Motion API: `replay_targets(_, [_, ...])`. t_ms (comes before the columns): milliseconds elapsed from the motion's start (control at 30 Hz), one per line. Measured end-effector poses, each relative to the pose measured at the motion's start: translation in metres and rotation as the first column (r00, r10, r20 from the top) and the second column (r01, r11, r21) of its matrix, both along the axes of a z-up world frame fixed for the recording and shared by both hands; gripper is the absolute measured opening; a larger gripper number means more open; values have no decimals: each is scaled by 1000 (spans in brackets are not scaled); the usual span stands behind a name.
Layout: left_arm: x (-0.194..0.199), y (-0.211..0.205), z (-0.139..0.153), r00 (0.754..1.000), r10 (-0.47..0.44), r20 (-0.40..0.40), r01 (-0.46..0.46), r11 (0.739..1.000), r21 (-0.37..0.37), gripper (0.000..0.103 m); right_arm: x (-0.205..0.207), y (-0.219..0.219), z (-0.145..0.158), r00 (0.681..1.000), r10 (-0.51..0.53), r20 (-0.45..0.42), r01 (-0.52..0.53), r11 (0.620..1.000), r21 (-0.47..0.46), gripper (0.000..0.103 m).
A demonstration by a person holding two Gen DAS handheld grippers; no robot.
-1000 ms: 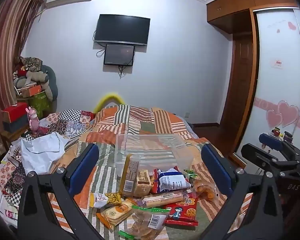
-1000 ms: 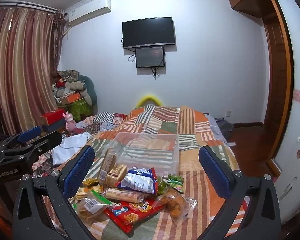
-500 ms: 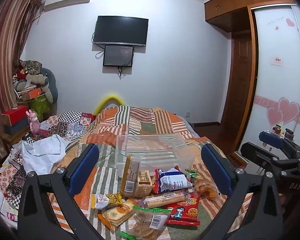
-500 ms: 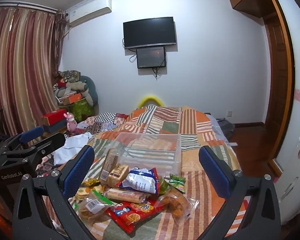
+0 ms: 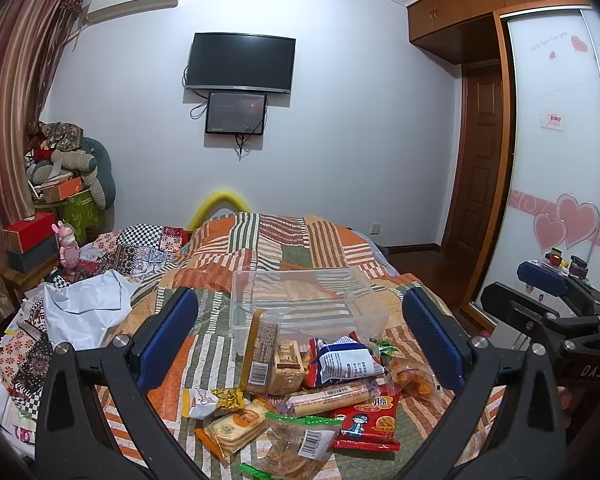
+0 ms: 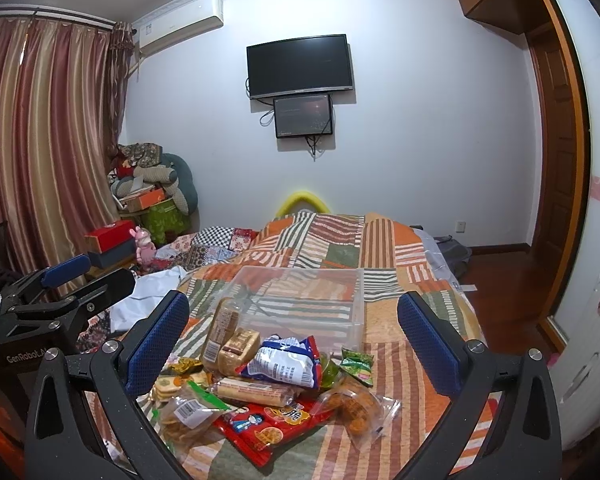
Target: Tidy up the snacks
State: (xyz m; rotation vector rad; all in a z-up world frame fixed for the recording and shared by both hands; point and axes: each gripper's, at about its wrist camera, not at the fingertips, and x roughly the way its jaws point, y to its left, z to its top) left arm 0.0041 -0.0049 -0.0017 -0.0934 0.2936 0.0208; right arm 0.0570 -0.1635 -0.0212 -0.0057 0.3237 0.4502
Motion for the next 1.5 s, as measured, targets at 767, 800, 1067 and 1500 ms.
replay_targets(767, [-3, -2, 0, 1000, -11, 2, 11, 1000, 5, 103, -1, -4, -1, 1000, -2, -2, 3, 1000, 16, 103])
replay_targets(800, [-3, -2, 0, 1000, -13, 2, 13, 1000, 5, 103, 0, -4, -1, 1000, -3, -3, 3, 1000, 16, 103])
replay_targets(1067, [-2, -3, 0, 1000, -16, 5, 15, 1000, 10, 103, -1, -4, -1, 1000, -3, -2, 3, 1000, 16, 103])
replay_targets(1500, [-1, -1, 0, 1000, -20, -2, 20, 1000, 10, 103, 4, -3, -5, 1000, -6, -21, 6, 1000, 15, 103])
